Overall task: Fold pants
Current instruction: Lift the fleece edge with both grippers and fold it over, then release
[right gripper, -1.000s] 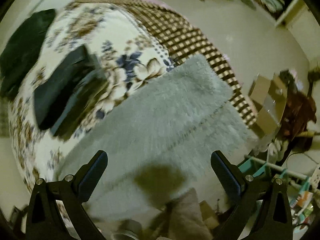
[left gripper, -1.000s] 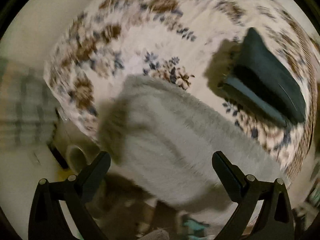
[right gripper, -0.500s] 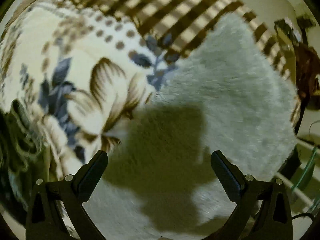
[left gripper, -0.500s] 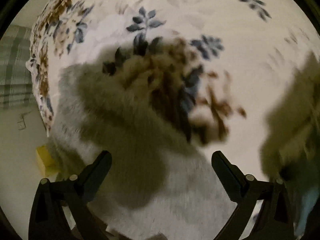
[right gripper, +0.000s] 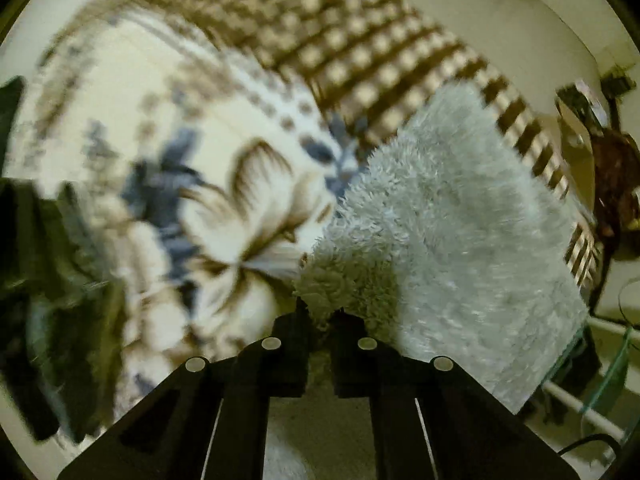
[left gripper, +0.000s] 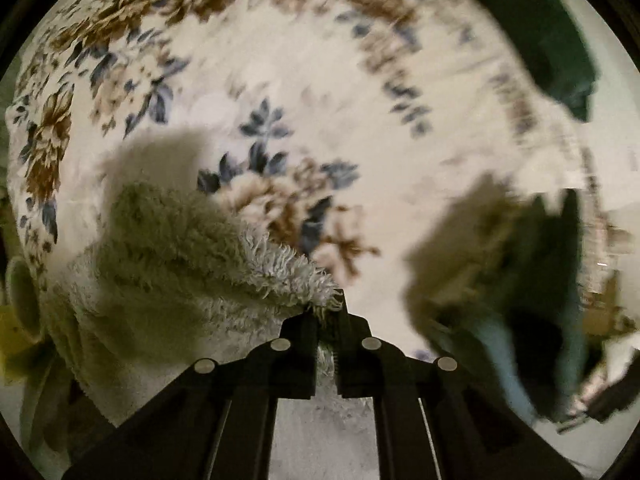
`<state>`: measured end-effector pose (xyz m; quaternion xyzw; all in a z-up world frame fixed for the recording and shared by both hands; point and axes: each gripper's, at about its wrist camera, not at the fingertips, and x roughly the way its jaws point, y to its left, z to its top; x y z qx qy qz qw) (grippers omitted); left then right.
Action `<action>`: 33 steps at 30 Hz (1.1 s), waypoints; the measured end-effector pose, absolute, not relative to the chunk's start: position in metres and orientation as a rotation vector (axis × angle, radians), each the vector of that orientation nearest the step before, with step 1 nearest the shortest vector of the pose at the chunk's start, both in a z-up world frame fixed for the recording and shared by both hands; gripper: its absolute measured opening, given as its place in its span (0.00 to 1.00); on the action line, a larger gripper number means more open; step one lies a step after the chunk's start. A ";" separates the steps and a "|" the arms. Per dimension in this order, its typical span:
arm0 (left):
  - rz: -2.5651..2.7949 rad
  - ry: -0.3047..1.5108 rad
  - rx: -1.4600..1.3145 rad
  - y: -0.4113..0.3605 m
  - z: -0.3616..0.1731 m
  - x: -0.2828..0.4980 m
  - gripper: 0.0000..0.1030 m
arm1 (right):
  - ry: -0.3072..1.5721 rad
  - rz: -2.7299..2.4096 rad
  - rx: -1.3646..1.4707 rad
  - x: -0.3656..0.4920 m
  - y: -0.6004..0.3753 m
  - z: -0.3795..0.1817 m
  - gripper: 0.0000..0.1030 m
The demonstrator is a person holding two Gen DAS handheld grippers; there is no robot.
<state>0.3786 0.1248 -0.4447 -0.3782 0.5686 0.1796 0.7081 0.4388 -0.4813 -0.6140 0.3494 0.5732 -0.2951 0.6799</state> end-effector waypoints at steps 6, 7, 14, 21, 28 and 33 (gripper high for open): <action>0.259 1.132 -0.872 0.132 -0.376 0.307 0.04 | 1.028 -0.564 0.873 0.350 -0.469 -0.498 0.07; 0.249 1.130 -0.871 0.132 -0.378 0.297 0.04 | 0.999 -0.553 0.877 0.328 -0.467 -0.485 0.07; 0.273 1.286 -0.870 0.145 -0.449 0.189 0.04 | 1.060 -0.595 0.769 0.183 -0.452 -0.499 0.07; 0.397 1.444 -0.889 0.155 -0.543 0.109 0.04 | 1.253 -0.712 0.678 0.101 -0.443 -0.590 0.07; 0.429 1.482 -0.934 0.162 -0.565 0.081 0.08 | 1.376 -0.681 0.703 0.080 -0.441 -0.645 0.12; 0.465 1.450 -0.880 0.161 -0.529 0.078 0.24 | 1.415 -0.625 0.758 0.065 -0.452 -0.647 0.76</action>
